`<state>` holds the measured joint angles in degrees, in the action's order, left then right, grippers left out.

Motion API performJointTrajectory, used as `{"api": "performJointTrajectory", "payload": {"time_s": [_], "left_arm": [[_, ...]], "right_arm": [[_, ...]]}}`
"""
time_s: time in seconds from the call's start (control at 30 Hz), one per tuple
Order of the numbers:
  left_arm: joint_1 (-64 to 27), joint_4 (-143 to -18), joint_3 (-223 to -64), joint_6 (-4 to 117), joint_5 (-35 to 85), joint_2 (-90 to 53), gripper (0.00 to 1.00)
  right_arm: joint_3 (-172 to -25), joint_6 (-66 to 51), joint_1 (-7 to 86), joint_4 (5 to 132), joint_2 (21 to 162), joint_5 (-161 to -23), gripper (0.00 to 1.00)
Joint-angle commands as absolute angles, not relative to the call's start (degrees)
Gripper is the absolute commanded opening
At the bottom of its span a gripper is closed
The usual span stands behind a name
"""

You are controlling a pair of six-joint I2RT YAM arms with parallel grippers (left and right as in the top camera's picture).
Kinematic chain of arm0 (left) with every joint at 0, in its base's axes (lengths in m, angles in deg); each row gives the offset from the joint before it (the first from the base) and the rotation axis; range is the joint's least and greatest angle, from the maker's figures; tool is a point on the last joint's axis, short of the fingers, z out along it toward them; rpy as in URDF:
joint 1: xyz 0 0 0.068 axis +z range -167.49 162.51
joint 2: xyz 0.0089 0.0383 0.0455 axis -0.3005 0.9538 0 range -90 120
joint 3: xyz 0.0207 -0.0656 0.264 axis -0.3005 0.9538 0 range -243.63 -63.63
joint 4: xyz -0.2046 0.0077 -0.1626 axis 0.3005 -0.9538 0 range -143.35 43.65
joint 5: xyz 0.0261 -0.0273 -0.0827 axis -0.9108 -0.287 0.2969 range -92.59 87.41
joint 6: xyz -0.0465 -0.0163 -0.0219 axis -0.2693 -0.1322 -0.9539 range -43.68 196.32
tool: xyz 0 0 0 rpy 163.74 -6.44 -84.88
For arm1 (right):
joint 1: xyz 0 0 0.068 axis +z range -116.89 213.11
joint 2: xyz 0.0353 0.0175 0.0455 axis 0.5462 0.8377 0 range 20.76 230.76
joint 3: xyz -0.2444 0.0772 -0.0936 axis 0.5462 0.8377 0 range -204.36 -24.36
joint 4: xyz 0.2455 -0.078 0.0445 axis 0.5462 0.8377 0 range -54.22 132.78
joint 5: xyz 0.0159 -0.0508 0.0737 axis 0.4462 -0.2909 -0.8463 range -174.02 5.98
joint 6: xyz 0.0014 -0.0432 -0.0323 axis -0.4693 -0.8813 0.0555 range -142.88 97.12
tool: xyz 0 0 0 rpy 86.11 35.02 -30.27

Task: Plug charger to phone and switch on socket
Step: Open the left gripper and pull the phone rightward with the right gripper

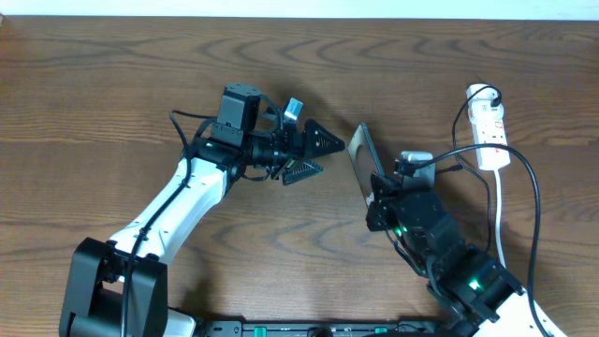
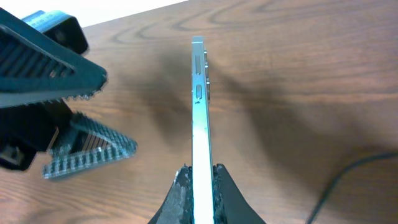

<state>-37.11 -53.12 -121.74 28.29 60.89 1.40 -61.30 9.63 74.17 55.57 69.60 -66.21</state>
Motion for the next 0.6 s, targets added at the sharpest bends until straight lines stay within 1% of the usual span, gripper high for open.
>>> {"api": "performJointTrajectory", "payload": {"time_s": [0.0, 0.2, 0.27, 0.4, 0.5, 0.57], "left_arm": [[-37.1, -53.1, -123.2, 39.7, 58.9, 0.8, 0.97], [-37.1, -54.3, -123.2, 41.7, 46.7, 0.8, 0.97], [-37.1, -55.8, -123.2, 42.9, 41.7, 0.8, 0.97], [-37.1, -59.4, -123.2, 44.4, 31.8, 0.8, 0.97], [-36.5, -60.0, -123.2, 45.3, 29.7, 0.8, 0.97], [-35.2, -60.0, -123.2, 45.7, 29.7, 0.7, 0.97]], "right_arm": [[-63.7, 10.3, 74.0, 58.0, 64.2, -65.1, 0.01], [-68.6, 12.2, 74.0, 69.1, 54.4, -67.4, 0.01], [-70.0, 16.5, 74.0, 73.5, 50.8, -68.7, 0.01], [-70.2, 25.0, 74.0, 78.4, 46.0, -71.4, 0.01], [-70.2, 32.7, 74.0, 82.6, 44.2, -73.0, 0.01], [-70.2, 35.0, 74.0, 84.1, 44.0, -74.4, 0.01]]}}
